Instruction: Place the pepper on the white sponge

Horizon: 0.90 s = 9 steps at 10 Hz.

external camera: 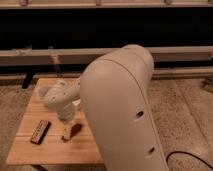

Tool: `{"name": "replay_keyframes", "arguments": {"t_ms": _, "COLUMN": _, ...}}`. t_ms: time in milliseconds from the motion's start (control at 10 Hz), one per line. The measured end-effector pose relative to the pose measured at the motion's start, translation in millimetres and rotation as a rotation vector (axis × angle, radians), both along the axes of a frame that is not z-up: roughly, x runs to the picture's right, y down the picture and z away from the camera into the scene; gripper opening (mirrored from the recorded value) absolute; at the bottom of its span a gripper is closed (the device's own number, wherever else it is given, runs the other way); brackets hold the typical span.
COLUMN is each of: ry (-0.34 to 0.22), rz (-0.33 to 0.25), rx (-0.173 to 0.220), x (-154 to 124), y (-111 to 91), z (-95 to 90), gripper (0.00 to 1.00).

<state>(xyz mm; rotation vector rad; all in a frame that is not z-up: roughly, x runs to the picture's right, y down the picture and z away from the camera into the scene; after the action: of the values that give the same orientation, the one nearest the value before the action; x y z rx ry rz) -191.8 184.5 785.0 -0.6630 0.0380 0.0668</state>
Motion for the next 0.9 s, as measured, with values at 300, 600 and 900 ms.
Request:
{"name": "replay_keyframes", "arguments": {"t_ms": 300, "ry": -0.004, "rz": -0.015, "rx": -0.021, "x": 2, "y": 23, "z": 8.9, "gripper": 0.89}}
{"name": "replay_keyframes", "arguments": {"t_ms": 600, "ry": 0.006, "rz": -0.018, "rx": -0.035, "x": 4, "y": 41, "z": 18.0, "gripper": 0.89}}
{"name": "replay_keyframes", "arguments": {"t_ms": 900, "ry": 0.01, "rz": -0.026, "rx": -0.058, "x": 1, "y": 57, "z": 24.9, "gripper": 0.89}}
